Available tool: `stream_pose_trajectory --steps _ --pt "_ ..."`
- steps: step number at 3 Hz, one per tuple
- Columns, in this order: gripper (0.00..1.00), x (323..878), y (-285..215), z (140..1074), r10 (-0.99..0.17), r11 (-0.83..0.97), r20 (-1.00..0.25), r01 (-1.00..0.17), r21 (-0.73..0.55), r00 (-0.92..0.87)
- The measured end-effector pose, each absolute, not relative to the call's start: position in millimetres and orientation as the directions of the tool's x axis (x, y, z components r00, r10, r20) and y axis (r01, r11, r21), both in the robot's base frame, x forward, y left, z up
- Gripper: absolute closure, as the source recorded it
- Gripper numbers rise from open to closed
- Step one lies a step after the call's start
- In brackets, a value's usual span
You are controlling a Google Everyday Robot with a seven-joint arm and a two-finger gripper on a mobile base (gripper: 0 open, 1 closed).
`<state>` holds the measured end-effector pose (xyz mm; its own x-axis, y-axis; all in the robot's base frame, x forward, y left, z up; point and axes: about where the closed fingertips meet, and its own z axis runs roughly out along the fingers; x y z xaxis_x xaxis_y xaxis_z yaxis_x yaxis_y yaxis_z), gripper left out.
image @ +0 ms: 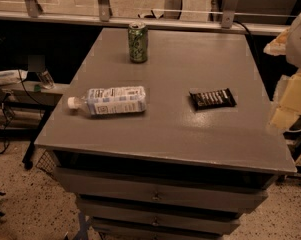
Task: Pick rxbar chocolate
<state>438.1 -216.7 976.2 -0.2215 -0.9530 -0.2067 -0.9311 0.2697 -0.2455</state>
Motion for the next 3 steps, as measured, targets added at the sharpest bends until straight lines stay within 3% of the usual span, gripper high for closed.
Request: stream_pose_trajectory --steps 1,3 --pt "0.00 438 -217 976 -0.953 0.270 -0.207 -0.931 -0.246 -0.221" --pt "0.00 502 -208 940 -0.969 0.164 -0.219 -0.963 -0.216 -0.116"
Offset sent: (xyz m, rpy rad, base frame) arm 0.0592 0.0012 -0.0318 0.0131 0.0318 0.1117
